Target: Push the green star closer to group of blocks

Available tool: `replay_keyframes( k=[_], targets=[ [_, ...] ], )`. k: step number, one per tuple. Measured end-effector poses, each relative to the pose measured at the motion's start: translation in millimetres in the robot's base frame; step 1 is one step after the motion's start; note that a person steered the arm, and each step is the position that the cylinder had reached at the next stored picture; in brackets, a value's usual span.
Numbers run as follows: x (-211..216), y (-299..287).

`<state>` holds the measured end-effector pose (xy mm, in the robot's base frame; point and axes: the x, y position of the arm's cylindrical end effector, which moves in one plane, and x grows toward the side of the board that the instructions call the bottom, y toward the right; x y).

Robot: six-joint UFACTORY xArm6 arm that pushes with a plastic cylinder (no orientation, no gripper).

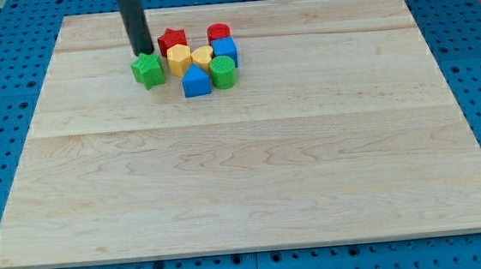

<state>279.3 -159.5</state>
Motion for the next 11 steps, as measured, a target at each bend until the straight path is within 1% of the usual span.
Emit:
replay_keyframes(
  k=[1, 2, 3, 4, 5, 6, 8, 10, 11],
  targets=[
    [-26.9, -13.4],
    [-2.3, 55.9],
    [13.3, 61.3],
    [9.0, -4.8],
    [38.5, -38.2],
    [68.8, -43.8],
    [60.7, -35.6],
    [61.8, 22.5],
    [65.9, 24.6]
  ],
)
